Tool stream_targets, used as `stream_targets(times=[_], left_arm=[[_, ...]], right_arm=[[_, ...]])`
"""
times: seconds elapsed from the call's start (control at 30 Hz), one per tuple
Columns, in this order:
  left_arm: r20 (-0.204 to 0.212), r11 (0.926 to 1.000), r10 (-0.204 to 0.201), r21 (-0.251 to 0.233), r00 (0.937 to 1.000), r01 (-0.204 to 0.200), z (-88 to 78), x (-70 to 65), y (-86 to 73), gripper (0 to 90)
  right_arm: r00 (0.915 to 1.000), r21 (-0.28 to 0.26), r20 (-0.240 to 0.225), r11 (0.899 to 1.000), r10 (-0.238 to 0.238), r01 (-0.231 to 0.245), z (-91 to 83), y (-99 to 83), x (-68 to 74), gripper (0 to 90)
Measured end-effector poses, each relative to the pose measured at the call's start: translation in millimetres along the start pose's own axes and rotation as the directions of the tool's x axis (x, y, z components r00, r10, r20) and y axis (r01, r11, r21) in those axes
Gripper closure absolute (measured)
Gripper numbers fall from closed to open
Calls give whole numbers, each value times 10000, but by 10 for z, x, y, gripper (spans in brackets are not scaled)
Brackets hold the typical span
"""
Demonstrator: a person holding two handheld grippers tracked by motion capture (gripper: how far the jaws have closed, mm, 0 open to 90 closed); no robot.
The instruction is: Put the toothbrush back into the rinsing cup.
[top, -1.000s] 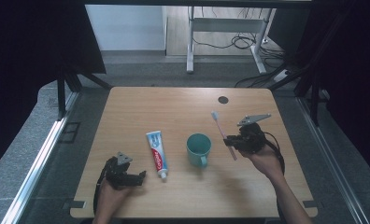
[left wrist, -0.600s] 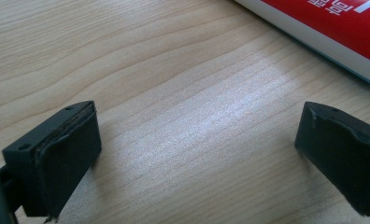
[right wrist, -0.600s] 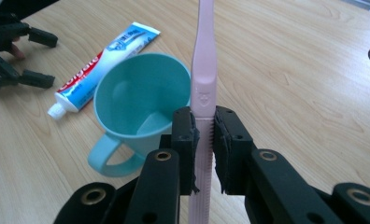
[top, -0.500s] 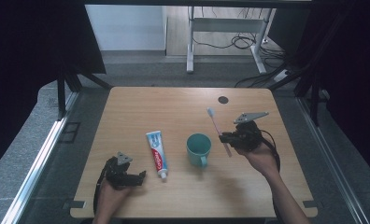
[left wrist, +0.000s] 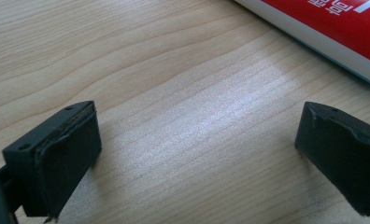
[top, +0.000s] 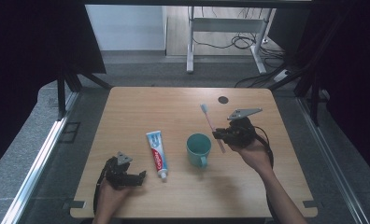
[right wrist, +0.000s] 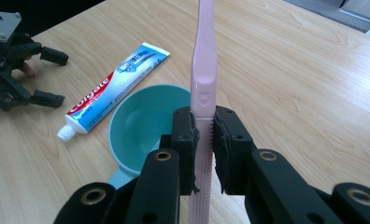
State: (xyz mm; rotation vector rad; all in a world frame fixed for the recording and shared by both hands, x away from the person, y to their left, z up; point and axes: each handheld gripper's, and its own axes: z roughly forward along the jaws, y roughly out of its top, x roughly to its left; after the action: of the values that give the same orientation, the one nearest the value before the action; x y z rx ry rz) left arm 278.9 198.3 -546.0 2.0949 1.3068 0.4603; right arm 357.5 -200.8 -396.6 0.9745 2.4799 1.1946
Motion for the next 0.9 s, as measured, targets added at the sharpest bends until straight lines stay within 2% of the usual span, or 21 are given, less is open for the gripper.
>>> stream_targets(times=[0.43,0.9], left_arm=[[-18,10000,3,0,10000,-3,0,0,0,2],[1,10000,-6,-4,10000,6,1,0,0,1]], right_arm=[[9999,-207,-105,9998,-67,64,59,113,38,785],[9996,-347,-208,9992,-204,196,199,238,113,785]])
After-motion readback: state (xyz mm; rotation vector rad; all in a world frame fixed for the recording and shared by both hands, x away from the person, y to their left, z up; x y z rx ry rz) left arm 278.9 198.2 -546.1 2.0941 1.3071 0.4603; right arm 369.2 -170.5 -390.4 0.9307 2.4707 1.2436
